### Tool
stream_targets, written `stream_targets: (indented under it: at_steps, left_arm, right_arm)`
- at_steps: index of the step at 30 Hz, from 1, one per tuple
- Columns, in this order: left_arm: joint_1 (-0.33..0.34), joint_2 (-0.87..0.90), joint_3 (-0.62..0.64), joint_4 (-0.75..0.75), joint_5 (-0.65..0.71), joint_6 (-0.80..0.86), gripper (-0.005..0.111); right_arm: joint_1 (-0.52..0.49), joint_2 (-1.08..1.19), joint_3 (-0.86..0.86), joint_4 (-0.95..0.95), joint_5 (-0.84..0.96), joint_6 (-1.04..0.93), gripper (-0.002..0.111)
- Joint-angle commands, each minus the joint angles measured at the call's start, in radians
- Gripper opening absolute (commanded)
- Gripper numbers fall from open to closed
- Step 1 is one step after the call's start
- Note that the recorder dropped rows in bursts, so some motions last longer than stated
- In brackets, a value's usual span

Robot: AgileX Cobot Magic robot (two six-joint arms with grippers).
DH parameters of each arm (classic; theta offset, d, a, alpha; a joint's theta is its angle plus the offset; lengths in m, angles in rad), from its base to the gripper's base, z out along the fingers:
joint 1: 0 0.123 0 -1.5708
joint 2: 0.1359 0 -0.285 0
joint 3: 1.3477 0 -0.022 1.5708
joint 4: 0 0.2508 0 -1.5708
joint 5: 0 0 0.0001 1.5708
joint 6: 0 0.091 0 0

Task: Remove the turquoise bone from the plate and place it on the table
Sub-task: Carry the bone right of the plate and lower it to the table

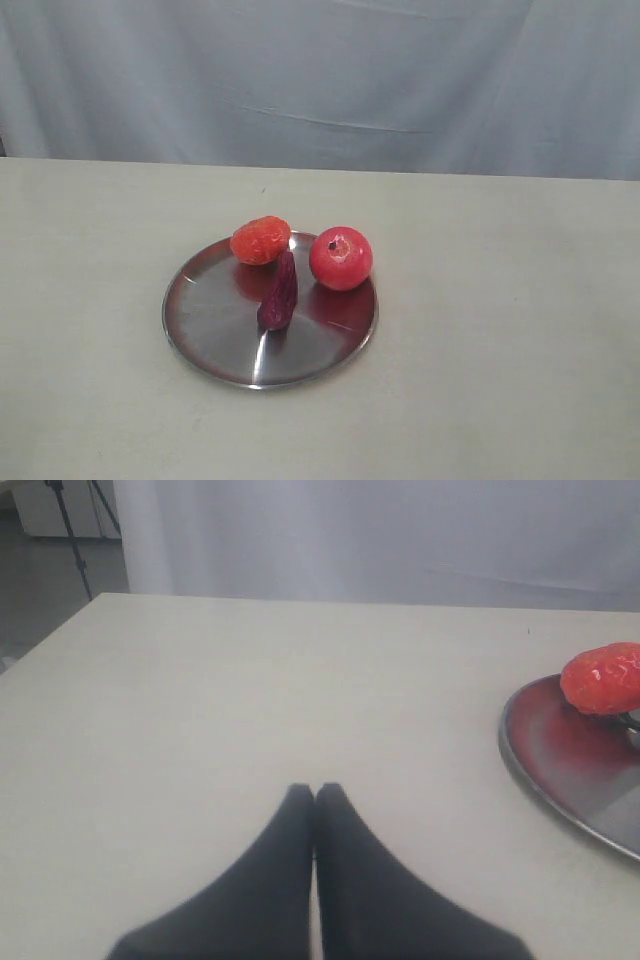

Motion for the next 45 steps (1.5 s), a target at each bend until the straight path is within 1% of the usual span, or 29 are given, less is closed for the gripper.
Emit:
stream_targets:
  at_steps: [1,3,6,10,14,17,21,24,26,27,28,29,31,33,34,35,36,37,38,40,42,45]
  left_arm:
    - [0.004,-0.001,0.003,-0.002,-0.005,-0.004,0.0]
    - [0.004,-0.001,0.003,-0.002,-0.005,-0.004,0.0]
    - [0.004,-0.001,0.003,-0.002,-0.005,-0.004,0.0]
    - [0.004,-0.001,0.003,-0.002,-0.005,-0.004,0.0]
    - [0.004,-0.001,0.003,-0.004,-0.005,-0.004,0.0]
    - [0.004,-0.001,0.003,-0.004,-0.005,-0.004,0.0]
    - [0.004,-0.001,0.003,-0.004,-0.005,-0.004,0.0]
    - [0.004,-0.001,0.003,-0.004,-0.005,-0.004,0.0]
    - [0.004,-0.001,0.003,-0.004,-0.005,-0.004,0.0]
    - [0.004,-0.001,0.003,-0.004,-0.005,-0.004,0.0]
    - [0.004,-0.001,0.003,-0.004,-0.005,-0.004,0.0]
    - [0.004,-0.001,0.003,-0.004,-0.005,-0.004,0.0]
    - [0.004,-0.001,0.003,-0.004,-0.005,-0.004,0.0]
    - [0.004,-0.001,0.003,-0.004,-0.005,-0.004,0.0]
    - [0.004,-0.001,0.003,-0.004,-0.005,-0.004,0.0]
    - [0.004,-0.001,0.003,-0.004,-0.005,-0.004,0.0]
    - [0.004,-0.001,0.003,-0.004,-0.005,-0.004,0.0]
    - [0.004,-0.001,0.003,-0.004,-0.005,-0.004,0.0]
    - [0.004,-0.001,0.003,-0.004,-0.005,-0.004,0.0]
    - [0.004,-0.001,0.003,-0.004,-0.005,-0.004,0.0]
    - [0.004,-0.001,0.003,-0.004,-0.005,-0.004,0.0]
    - [0.004,-0.001,0.003,-0.004,-0.005,-0.004,0.0]
  right_arm:
    - [-0.077,-0.119,0.078,-0.056,-0.008,-0.007,-0.001]
    - [-0.167,-0.195,0.234,-0.056,-0.008,-0.007,-0.001]
    - [-0.313,-0.285,0.542,-0.052,-0.008,-0.007,-0.001]
    - [-0.438,-0.301,0.747,-0.029,-0.008,-0.018,-0.001]
    - [-0.545,-0.286,0.947,0.131,-0.008,-0.105,-0.001]
    - [-0.591,-0.263,1.078,0.241,-0.12,-0.174,-0.001]
    - [-0.602,-0.208,1.219,0.238,-0.24,-0.179,-0.001]
    - [-0.602,-0.123,1.297,0.244,-0.28,-0.179,-0.001]
    - [-0.602,-0.05,1.32,0.312,-0.275,-0.158,-0.001]
    - [-0.602,-0.011,1.33,0.386,-0.274,-0.132,-0.001]
    - [-0.602,0.008,1.338,0.418,-0.274,-0.131,-0.001]
    - [-0.587,0.037,1.35,0.468,-0.268,-0.128,-0.001]
    - [-0.556,0.068,1.369,0.469,-0.275,-0.096,-0.001]
    - [-0.521,0.082,1.391,0.463,-0.329,-0.03,-0.001]
    - [-0.499,0.082,1.41,0.463,-0.398,0.023,-0.001]
    - [-0.488,0.082,1.418,0.457,-0.437,0.064,-0.001]
    - [-0.464,0.082,1.44,0.425,-0.498,0.139,-0.001]
    - [-0.45,0.082,1.449,0.386,-0.522,0.193,-0.001]
    - [-0.426,0.082,1.46,0.283,-0.537,0.305,-0.001]
    - [-0.393,0.082,1.479,0.181,-0.542,0.415,-0.001]
    - [-0.37,0.084,1.493,0.113,-0.54,0.483,-0.001]
    - [-0.35,0.098,1.497,0.102,-0.524,0.504,-0.001]
